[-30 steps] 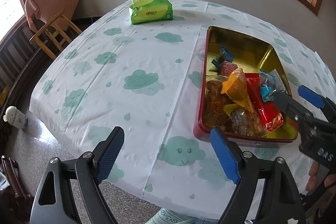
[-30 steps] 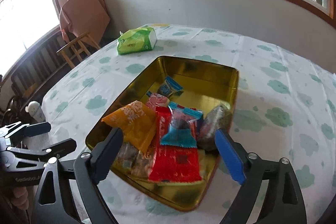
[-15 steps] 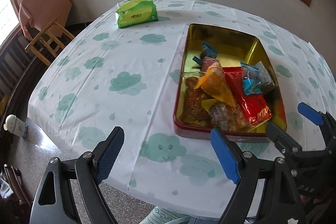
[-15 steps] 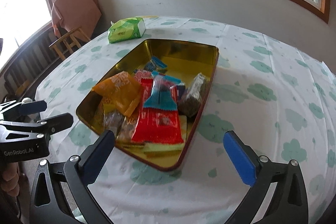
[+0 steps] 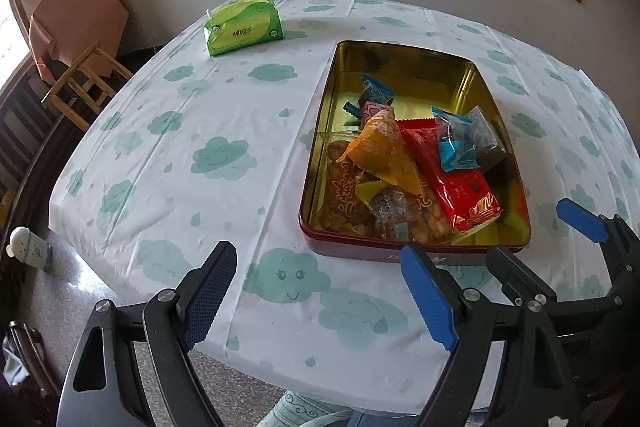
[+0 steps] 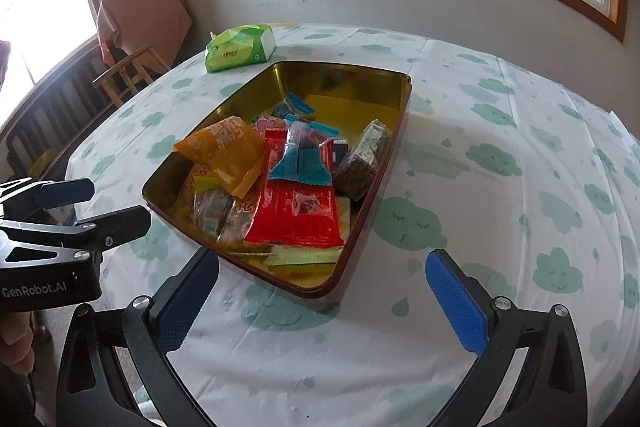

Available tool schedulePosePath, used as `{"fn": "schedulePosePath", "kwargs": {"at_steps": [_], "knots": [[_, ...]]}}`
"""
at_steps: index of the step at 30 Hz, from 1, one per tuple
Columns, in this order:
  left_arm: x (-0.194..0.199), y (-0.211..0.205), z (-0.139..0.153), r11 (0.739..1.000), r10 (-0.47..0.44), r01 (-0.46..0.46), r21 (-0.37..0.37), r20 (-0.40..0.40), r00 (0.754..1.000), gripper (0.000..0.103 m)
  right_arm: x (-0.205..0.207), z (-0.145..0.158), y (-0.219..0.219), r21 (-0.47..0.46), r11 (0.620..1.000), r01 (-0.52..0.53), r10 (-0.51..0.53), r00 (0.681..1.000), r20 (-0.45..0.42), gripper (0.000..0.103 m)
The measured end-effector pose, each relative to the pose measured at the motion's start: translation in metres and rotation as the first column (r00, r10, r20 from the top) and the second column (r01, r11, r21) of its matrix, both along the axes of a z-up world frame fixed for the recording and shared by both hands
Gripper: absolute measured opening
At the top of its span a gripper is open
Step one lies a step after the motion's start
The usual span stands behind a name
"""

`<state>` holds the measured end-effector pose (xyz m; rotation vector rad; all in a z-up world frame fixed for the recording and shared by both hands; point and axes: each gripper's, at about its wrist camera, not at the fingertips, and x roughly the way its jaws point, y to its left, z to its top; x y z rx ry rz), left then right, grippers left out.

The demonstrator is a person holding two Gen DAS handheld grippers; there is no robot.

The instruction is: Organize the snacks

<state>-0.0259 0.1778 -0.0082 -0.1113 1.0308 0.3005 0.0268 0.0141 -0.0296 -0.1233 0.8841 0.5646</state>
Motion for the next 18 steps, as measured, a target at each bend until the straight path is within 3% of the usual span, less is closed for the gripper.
{"fn": "schedulePosePath", "kwargs": {"at_steps": [18], "knots": [[0.0033,0.003,0.0021,1.0,0.008,-0.008,-0.001,0.005,1.0,0.082,-0.0018,-0.0043,0.0033,-0.024,1.0,-0.021,0.02,1.0,-0.009,0.103]]}}
